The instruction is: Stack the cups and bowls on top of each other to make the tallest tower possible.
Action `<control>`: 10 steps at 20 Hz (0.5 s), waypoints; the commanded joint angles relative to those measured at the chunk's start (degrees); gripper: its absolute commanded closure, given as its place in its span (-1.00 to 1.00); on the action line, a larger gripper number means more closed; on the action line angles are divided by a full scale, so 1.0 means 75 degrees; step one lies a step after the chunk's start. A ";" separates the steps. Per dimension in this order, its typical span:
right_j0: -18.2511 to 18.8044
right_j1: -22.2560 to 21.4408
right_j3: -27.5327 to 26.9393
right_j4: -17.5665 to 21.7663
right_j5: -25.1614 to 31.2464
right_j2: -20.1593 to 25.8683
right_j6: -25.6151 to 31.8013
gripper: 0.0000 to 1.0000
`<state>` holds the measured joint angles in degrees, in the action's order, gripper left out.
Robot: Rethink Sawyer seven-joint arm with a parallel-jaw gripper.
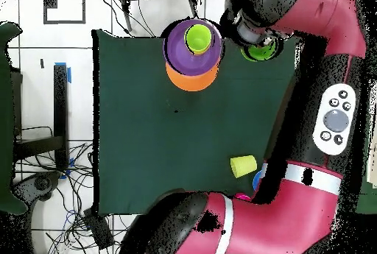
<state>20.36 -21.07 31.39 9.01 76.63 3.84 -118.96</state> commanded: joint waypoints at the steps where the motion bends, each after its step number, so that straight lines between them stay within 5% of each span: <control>1: -0.0423 0.0634 -0.1409 0.0386 0.1272 0.0447 0.0334 1.00; 10: -0.0796 0.0918 -0.1871 0.0126 0.1381 0.0404 -0.0558 1.00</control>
<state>17.02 -18.20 19.70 8.89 80.42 3.84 -118.96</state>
